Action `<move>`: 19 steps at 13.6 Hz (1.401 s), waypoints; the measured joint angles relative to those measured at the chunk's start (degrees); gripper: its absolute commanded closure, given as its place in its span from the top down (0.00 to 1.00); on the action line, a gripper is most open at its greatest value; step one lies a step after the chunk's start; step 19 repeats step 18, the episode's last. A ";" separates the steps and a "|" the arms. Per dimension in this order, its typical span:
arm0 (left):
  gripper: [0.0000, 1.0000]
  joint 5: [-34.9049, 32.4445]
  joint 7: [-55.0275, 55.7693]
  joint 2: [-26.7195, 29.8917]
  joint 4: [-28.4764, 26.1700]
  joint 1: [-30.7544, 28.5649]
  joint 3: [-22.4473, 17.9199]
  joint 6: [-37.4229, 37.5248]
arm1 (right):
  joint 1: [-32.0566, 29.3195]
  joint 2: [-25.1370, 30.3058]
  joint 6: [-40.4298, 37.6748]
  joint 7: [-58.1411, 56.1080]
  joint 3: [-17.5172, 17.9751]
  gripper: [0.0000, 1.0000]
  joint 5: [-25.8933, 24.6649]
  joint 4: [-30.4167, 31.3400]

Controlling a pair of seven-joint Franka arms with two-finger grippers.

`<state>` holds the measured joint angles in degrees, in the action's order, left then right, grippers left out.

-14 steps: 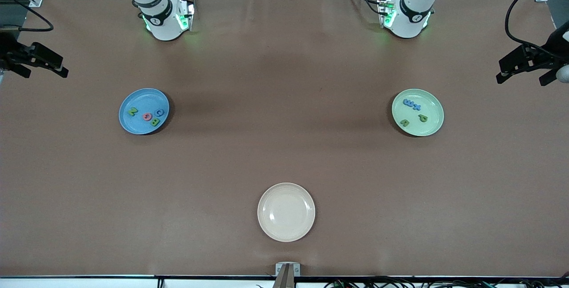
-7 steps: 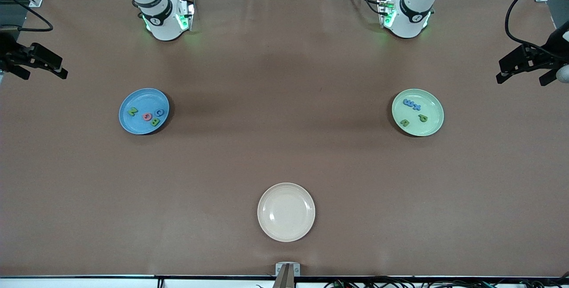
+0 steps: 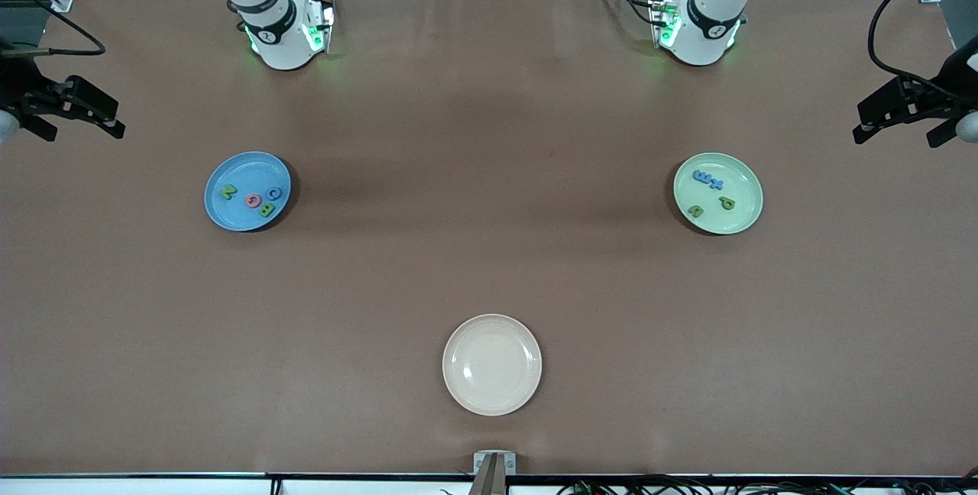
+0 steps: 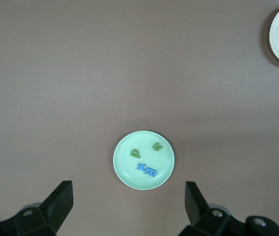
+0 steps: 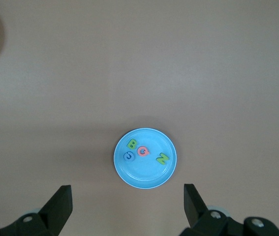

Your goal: Sort uppercase to blue plate, lowercase to green plate

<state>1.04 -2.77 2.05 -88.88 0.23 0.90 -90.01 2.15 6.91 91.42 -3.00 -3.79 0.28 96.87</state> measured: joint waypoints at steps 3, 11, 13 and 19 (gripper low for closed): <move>1.00 0.00 0.00 0.00 0.00 0.00 0.00 0.00 | 0.00 0.00 0.00 -0.59 0.00 1.00 -0.36 0.00; 1.00 0.00 0.00 0.00 0.21 0.02 0.07 0.00 | -0.07 0.00 -1.00 -1.98 -0.49 1.00 -0.88 0.11; 1.00 0.00 0.00 0.00 0.30 0.02 0.08 0.00 | -0.13 0.00 -1.05 -1.98 -0.57 1.00 -0.91 0.16; 1.00 0.00 0.00 0.00 0.33 0.02 0.09 0.00 | -0.19 0.00 -1.06 -1.98 -0.80 1.00 -0.95 0.17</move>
